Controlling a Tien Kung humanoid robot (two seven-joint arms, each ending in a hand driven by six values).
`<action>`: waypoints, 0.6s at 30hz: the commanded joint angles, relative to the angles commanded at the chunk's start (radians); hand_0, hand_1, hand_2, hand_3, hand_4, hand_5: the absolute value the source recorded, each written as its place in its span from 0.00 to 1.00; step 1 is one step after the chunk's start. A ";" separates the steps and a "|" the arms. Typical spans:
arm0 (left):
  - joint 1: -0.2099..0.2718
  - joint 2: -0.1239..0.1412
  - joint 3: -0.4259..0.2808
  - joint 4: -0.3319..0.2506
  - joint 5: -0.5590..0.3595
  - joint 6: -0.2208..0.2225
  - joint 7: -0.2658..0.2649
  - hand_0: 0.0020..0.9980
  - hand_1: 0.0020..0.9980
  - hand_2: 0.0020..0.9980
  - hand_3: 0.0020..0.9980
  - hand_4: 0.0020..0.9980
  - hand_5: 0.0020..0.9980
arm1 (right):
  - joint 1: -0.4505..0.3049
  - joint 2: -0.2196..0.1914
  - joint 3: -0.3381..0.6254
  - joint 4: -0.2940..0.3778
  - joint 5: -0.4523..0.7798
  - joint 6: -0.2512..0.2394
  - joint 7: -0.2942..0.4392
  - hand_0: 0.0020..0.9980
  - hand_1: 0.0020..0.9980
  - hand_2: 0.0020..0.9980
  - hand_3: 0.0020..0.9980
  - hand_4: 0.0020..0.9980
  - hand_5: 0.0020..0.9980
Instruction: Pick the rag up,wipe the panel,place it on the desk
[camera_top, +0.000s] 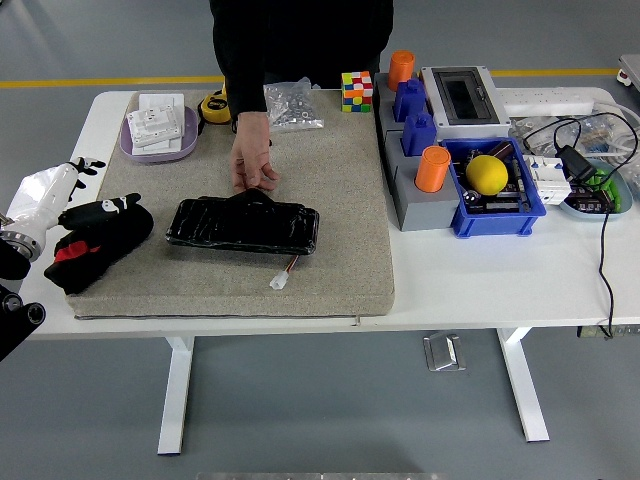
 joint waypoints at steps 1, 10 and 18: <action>0.000 0.004 -0.006 -0.014 0.003 -0.001 0.004 0.44 0.66 0.80 0.84 1.00 0.91 | 0.000 0.000 0.000 0.000 0.000 0.000 0.000 0.79 0.67 0.72 0.65 1.00 0.50; 0.014 0.053 -0.052 -0.206 0.001 -0.036 0.074 0.44 0.65 0.78 0.83 1.00 0.91 | 0.001 -0.002 0.003 0.000 0.000 -0.001 0.000 0.79 0.67 0.72 0.65 1.00 0.50; 0.015 0.103 -0.128 -0.353 -0.155 -0.061 0.091 0.43 0.65 0.78 0.83 1.00 0.89 | -0.001 0.003 0.015 0.001 -0.006 -0.003 -0.001 0.79 0.67 0.72 0.65 1.00 0.50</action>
